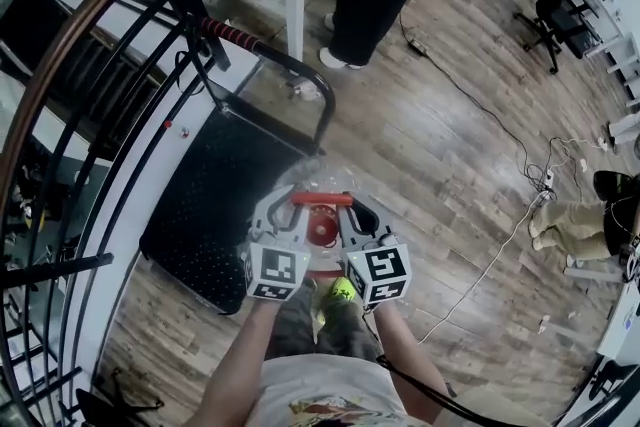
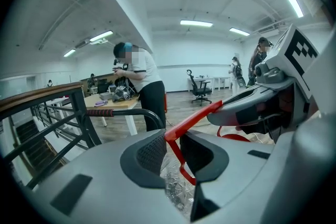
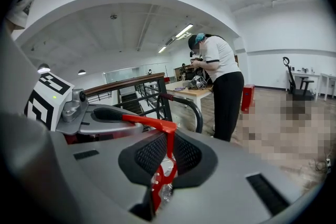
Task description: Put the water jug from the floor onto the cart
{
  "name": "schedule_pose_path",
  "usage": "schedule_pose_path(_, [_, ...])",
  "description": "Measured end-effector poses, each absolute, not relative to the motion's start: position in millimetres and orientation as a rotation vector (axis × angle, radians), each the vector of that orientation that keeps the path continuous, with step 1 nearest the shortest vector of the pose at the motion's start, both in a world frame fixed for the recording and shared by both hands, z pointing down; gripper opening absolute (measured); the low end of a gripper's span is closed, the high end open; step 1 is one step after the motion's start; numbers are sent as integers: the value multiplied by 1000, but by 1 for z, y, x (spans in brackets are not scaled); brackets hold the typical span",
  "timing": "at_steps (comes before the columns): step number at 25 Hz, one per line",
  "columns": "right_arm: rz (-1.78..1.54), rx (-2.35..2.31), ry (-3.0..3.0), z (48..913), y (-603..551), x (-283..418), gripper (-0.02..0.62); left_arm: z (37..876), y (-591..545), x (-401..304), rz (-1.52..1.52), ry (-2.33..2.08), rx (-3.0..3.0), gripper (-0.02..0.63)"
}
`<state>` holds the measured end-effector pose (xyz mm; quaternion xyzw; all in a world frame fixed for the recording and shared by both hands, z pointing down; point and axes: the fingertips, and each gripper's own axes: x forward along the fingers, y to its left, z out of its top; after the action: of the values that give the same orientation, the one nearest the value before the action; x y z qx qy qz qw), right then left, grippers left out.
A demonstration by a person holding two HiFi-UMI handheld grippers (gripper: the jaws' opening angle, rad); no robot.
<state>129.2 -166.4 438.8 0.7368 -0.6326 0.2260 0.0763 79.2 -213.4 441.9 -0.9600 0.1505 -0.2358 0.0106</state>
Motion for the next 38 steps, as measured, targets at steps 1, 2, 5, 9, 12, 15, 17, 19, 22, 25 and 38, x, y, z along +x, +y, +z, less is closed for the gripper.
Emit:
schedule_pose_path(1, [681,2199,-1899,439,-174,123,34,442,-221,73,-739,473,-2998,84])
schedule_pose_path(2, [684,2190,-1905,439,-181,117,34,442,-228,67,-742,478,-3000,84])
schedule_pose_path(5, [686,2160,-1934,439,-199,98,34,443,-245,47,-750,509,-2998,84])
schedule_pose_path(9, [665,2104,-1991,437,-225,77,34,441,-268,23,-754,613,-2989,84])
schedule_pose_path(12, [650,2051,-2041,436,-245,61,34,439,-285,4,-755,695,-2978,84])
schedule_pose_path(15, [650,2004,-2081,440,-268,50,34,442,-304,-9,-762,762,-2968,84])
schedule_pose_path(17, [658,1967,-2109,445,-281,43,34,446,-315,-17,-772,810,-2960,84])
schedule_pose_path(19, [661,1932,-2138,447,-292,38,34,448,-324,-23,-779,858,-2946,84])
schedule_pose_path(22, [662,1875,-2177,451,-307,32,34,452,-338,-30,-792,929,-2932,84])
schedule_pose_path(25, [655,1810,-2209,461,-329,30,34,463,-356,-35,-809,1010,-2923,84])
schedule_pose_path(38, [703,1587,-2307,516,-402,40,34,517,-417,-28,-876,1271,-2879,84])
